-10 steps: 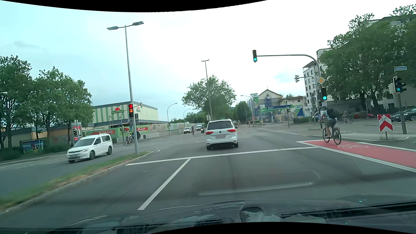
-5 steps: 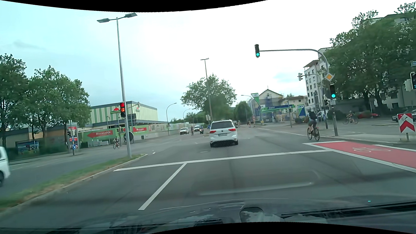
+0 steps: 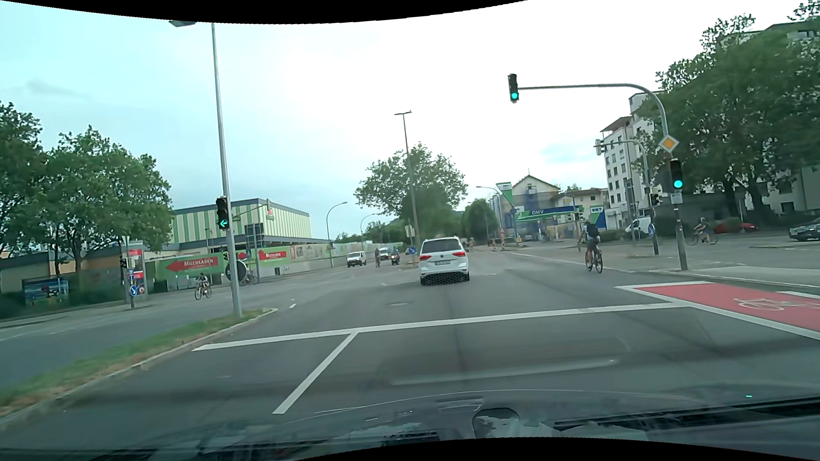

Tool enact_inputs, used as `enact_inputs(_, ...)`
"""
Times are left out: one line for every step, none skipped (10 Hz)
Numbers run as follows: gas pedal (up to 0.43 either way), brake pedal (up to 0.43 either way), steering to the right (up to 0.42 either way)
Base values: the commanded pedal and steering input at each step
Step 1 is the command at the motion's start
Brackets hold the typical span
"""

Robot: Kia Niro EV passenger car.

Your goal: Follow the waypoints while adhering to traffic rules and regulations

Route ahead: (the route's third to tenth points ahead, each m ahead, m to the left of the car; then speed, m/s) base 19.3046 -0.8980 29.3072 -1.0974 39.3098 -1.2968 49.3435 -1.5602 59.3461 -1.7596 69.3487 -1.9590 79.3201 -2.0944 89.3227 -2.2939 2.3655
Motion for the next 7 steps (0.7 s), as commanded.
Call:
enact_inputs(0.0,0.0,-0.002)
enact_inputs(0.0,0.0,0.0)
enact_inputs(0.0,0.0,0.002)
enact_inputs(0.0,0.006,0.002)
enact_inputs(0.0,0.018,0.002)
enact_inputs(0.0,0.073,0.001)
enact_inputs(0.0,0.11,0.002)
